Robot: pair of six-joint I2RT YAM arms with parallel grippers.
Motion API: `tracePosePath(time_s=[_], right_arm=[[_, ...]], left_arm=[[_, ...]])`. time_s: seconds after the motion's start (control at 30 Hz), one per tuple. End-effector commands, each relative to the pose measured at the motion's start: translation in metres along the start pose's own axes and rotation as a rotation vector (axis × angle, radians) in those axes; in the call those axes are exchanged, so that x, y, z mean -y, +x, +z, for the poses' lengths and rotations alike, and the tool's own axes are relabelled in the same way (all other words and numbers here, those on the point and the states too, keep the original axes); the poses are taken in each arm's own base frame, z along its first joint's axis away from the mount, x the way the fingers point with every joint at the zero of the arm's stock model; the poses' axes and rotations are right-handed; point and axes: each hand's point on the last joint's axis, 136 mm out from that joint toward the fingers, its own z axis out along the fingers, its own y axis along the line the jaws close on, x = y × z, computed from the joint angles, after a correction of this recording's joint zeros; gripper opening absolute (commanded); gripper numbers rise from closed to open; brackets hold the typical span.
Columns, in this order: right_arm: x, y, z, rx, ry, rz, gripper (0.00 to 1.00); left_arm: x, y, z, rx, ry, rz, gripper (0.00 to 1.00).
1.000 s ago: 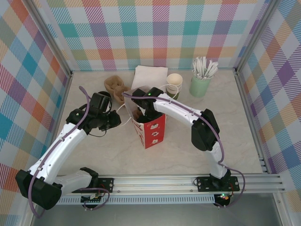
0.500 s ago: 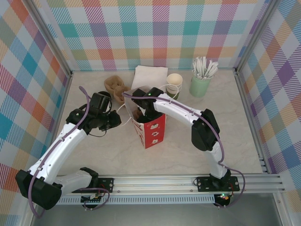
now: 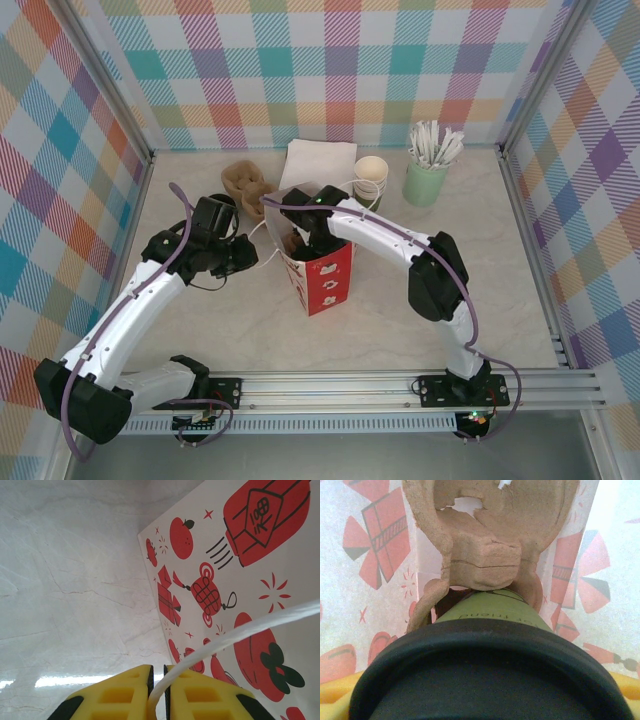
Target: Pack the takeout coffee
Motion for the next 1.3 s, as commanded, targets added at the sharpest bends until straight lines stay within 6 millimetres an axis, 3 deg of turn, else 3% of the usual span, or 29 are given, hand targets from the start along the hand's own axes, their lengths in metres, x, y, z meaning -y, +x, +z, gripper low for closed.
tracePosePath(time_s=[0.0,0.37,1.27], right_arm=[[0.002,0.016,-0.016,-0.03,-0.014,0.006,0.82],[-0.004,0.018,-0.039,-0.009,-0.043,0.007,0.82],[-0.01,0.018,-0.041,-0.014,-0.068,0.004,0.82]], left_arm=[[-0.007,-0.003,0.001,0.007,-0.028,-0.014,0.16],[-0.007,-0.002,0.001,0.004,-0.027,-0.017,0.16],[-0.006,-0.001,0.001,0.003,-0.021,-0.021,0.16]])
